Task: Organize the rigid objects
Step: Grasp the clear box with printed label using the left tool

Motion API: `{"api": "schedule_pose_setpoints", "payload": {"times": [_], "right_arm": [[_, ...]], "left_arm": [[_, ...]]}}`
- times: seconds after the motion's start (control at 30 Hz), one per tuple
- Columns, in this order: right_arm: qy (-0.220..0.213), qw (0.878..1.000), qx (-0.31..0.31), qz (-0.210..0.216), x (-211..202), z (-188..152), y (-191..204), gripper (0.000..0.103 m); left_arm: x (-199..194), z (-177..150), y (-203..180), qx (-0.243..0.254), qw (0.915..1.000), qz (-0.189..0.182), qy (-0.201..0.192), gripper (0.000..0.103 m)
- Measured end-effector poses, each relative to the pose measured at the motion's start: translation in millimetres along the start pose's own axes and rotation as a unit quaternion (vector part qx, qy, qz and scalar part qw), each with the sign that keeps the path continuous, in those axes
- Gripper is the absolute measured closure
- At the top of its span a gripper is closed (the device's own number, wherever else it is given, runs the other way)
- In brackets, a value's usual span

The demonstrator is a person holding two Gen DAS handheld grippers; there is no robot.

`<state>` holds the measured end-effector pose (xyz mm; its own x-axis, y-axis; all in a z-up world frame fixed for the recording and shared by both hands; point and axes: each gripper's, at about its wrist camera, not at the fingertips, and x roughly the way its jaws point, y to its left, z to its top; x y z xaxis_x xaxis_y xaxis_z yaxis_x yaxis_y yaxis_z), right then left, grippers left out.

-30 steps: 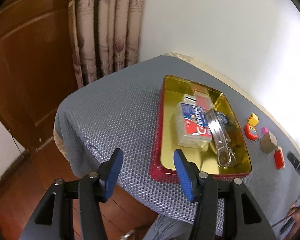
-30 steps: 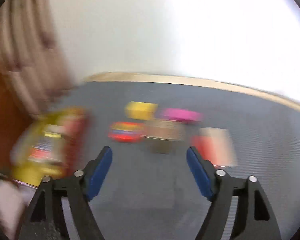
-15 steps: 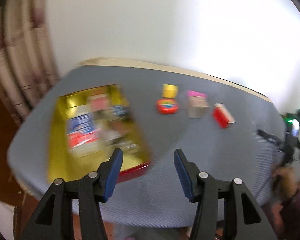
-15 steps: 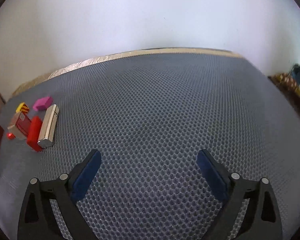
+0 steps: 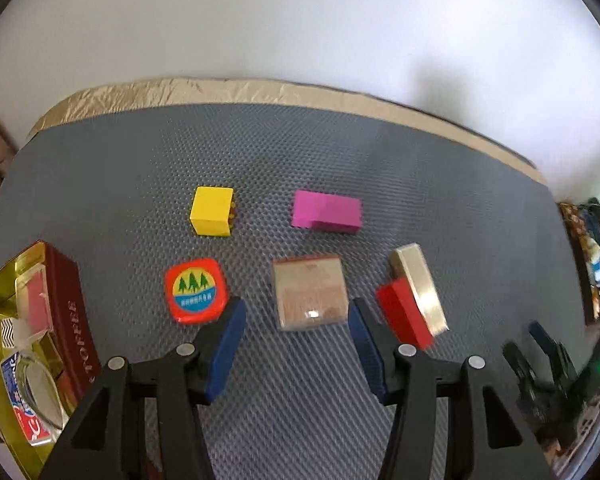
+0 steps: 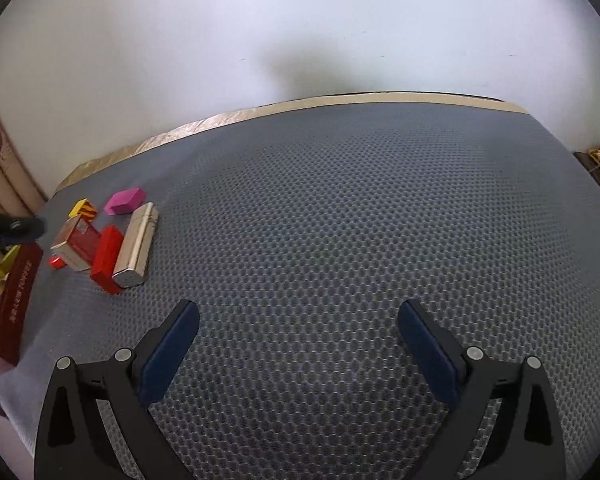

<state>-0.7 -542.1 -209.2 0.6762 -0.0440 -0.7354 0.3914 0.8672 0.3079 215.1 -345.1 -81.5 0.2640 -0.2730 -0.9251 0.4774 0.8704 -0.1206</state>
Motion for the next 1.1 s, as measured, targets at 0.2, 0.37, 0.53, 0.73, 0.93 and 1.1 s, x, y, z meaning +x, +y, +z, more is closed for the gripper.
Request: {"api": "schedule_pose_setpoints", "payload": {"times": [0.2, 0.37, 0.53, 0.73, 0.93, 1.1], "right_arm": [[0.01, 1.0, -0.01, 0.015, 5.4, 0.5, 2.9, 0.004], [0.015, 1.0, -0.01, 0.022, 10.3, 1.3, 7.8, 0.004], [0.016, 1.0, -0.012, 0.023, 12.1, 2.2, 8.5, 0.004], [0.019, 0.999, -0.011, 0.026, 13.9, 2.9, 10.1, 0.004], [0.019, 0.999, -0.012, 0.028, 14.3, 2.9, 10.8, 0.003], [0.02, 0.999, -0.013, 0.029, 12.7, 2.5, 10.5, 0.003]], "left_arm": [[19.9, 6.9, -9.5, 0.014, 0.9997, -0.001, 0.018, 0.048], [26.7, 16.7, -19.9, 0.033, 0.9993, 0.011, 0.014, 0.048], [21.8, 24.8, -19.6, 0.027, 0.9996, 0.002, 0.009, 0.048], [29.3, 29.9, -20.3, 0.036, 0.9985, 0.035, 0.019, 0.048], [12.9, 27.9, -13.4, 0.009, 0.9994, 0.034, 0.001, 0.048], [24.3, 27.4, -12.9, 0.013, 0.9989, 0.033, 0.029, 0.048]]}}
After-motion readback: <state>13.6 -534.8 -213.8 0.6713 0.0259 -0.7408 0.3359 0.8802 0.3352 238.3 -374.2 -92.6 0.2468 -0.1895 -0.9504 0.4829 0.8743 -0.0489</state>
